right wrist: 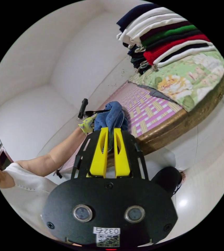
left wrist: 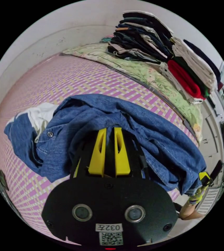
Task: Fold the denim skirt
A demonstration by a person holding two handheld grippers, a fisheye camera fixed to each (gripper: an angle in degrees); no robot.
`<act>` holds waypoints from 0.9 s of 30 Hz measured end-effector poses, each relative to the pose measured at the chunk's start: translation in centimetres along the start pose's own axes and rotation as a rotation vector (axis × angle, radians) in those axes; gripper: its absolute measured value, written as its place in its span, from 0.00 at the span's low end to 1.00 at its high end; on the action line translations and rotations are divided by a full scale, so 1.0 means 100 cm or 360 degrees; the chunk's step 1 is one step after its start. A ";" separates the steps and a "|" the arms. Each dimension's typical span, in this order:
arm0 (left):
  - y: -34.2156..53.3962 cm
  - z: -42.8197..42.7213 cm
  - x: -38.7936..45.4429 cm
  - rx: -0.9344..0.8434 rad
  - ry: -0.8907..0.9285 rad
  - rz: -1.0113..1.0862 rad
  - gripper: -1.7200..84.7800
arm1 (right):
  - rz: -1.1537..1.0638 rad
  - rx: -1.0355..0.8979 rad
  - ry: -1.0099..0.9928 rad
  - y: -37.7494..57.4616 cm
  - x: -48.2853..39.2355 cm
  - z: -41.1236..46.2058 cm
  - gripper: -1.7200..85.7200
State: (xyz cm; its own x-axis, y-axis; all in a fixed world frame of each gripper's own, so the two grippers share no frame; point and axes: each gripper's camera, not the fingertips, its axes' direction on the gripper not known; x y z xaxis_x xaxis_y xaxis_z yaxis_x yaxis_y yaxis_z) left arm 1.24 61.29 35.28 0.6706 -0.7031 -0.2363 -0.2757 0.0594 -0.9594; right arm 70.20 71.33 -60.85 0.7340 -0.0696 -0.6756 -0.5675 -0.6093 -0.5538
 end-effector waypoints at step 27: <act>0.536 -0.204 -0.271 0.0543 0.1117 -0.0655 0.00 | -0.0300 -0.0690 -0.0393 0.029 -0.053 0.095 0.06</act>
State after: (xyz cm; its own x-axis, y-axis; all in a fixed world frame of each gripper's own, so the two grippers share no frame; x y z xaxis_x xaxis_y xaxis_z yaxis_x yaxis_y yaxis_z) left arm -45.77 69.08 -6.59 0.0627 -0.9817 0.1798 0.1906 -0.1651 -0.9677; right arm 61.17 77.40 -63.51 0.6689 0.2287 -0.7073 -0.1896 -0.8675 -0.4599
